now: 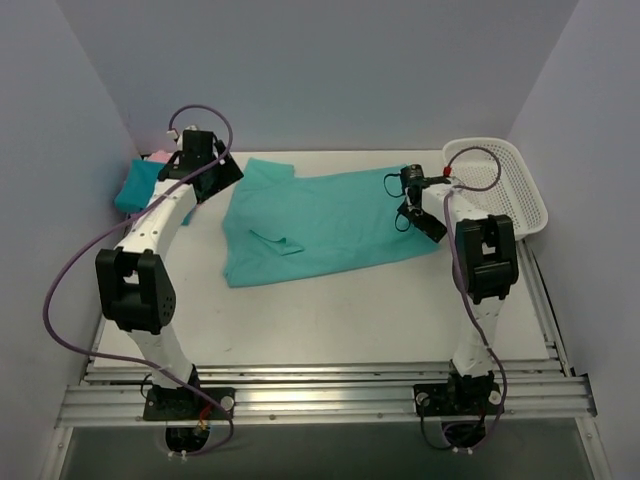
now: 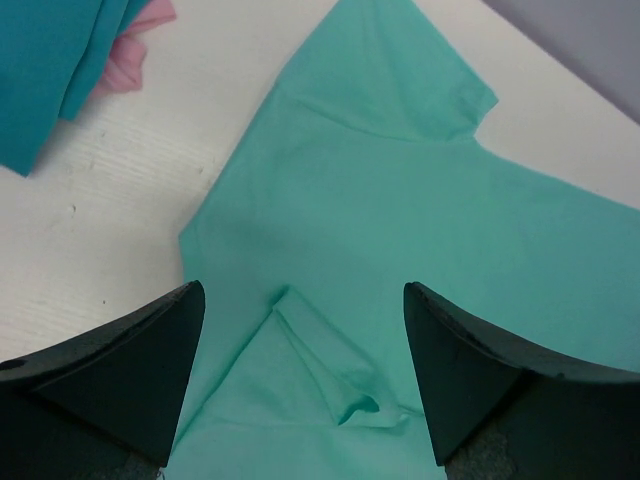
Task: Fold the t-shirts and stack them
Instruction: Fold the tshirt
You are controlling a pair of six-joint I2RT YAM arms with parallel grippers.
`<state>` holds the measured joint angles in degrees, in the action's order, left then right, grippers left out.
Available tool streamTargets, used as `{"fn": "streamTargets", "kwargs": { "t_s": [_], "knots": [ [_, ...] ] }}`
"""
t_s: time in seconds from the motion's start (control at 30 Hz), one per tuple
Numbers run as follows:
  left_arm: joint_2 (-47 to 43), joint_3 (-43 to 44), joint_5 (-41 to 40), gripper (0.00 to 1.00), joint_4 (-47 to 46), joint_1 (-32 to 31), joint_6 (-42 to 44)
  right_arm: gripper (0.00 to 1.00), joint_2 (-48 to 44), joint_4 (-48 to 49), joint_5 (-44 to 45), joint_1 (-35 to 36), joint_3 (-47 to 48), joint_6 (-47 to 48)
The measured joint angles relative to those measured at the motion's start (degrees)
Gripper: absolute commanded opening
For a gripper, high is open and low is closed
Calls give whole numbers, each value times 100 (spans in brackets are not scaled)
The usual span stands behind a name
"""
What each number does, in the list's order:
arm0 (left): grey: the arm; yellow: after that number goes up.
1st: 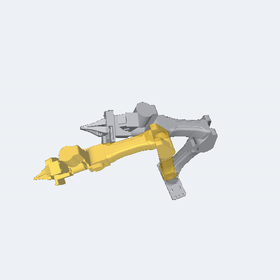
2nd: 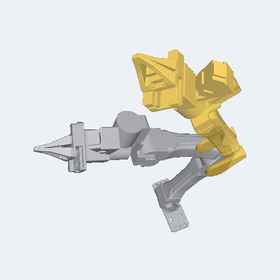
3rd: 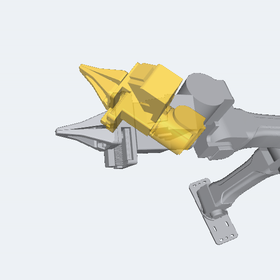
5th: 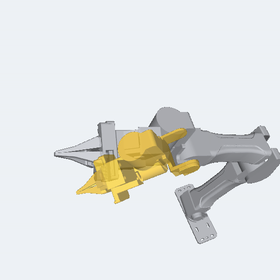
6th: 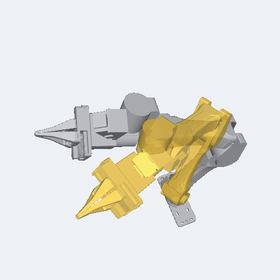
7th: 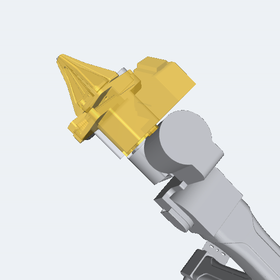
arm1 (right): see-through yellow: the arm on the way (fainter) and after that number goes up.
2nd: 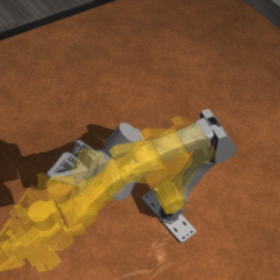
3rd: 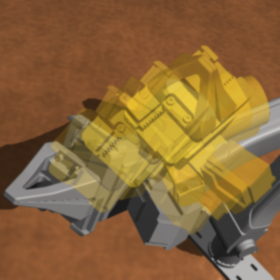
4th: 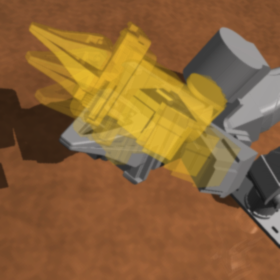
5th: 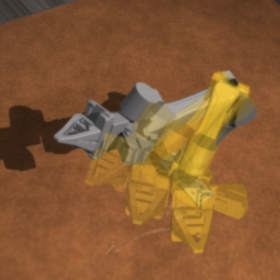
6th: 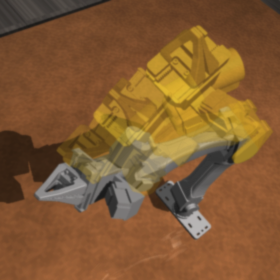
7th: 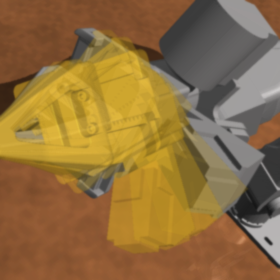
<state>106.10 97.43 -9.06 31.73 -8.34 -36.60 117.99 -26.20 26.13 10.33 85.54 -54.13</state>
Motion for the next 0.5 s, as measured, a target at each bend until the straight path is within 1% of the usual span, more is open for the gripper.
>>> {"fn": "streamTargets", "kwargs": {
  "t_s": [0.17, 0.3, 0.4, 0.5],
  "knots": [
    [-734, -1191, -227, 89, -166, -197, -24, 99, 146, -210, 310, -138, 1056, -9],
    [-1300, -1696, -358, 89, -269, -356, -24, 98, 186, -129, 361, -157, 1552, 90],
    [-1639, -1934, -420, 89, -420, -518, -31, 98, 48, 256, 286, 0, 1298, 348],
    [-1757, -2092, -511, 88, -664, -896, -94, 98, -319, 739, 42, 442, 516, 625]
  ]
}}
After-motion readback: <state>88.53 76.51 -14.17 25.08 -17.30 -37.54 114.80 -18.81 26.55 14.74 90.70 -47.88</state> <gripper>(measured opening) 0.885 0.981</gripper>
